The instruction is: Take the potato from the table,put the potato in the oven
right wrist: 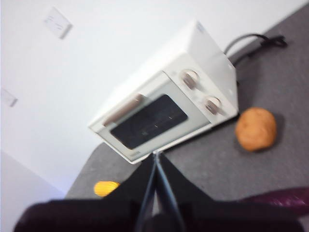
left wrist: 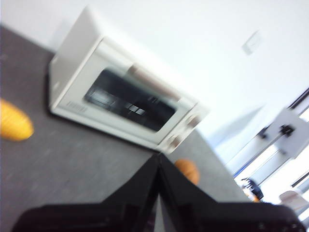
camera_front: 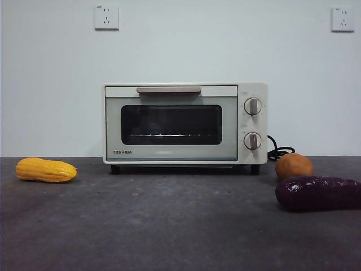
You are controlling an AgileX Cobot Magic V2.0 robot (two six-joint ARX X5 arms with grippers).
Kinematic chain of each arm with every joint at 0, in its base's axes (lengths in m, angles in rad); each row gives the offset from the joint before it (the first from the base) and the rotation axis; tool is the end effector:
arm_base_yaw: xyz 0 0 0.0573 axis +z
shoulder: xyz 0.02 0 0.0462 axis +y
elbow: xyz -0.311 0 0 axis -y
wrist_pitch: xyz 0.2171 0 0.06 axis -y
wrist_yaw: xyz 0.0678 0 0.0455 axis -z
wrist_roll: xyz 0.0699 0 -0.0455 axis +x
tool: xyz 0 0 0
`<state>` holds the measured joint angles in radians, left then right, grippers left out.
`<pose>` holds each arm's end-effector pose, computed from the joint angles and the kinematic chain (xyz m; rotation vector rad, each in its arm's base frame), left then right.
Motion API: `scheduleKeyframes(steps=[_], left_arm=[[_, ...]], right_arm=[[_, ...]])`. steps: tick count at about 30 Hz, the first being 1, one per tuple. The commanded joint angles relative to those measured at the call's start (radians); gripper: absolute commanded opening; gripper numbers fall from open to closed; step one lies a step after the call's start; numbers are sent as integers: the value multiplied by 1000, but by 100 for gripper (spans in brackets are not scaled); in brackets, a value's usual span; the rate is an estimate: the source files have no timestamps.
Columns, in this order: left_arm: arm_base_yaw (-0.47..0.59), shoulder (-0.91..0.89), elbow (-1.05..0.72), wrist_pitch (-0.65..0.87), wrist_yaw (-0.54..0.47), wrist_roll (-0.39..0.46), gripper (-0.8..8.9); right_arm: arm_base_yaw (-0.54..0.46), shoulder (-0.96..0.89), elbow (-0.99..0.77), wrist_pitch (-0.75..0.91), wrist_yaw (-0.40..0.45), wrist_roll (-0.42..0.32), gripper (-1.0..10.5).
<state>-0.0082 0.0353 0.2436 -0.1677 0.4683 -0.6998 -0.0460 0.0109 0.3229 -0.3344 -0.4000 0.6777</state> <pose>0.0390 -0.0319 0.2234 -0.6769 0.1283 -0.4704 0.0306 0.0258 0.2277 0.6754 0.1411 0.3329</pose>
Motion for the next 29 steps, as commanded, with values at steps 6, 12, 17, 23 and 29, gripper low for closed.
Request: scheduleKeyframes(steps=[6,12,17,23,29], left_arm=[[3,44,158,-3,44,-41,-6],[3,167,266,-2,141,-27,-6],[3,308,347,1,245,4,-7],[3,480,417,111,422,46,-7],[2,623,502,134,481,45,-6]], right_arm=[[0,50,205,-164,-22,-107,-1],[0,166,370,-270,-60,-224,-1],[0,291,520,-362,-62,-325,0],[0,441,686,-459,-62,-448,0],[0,583,829,-564,-62,-507,1]])
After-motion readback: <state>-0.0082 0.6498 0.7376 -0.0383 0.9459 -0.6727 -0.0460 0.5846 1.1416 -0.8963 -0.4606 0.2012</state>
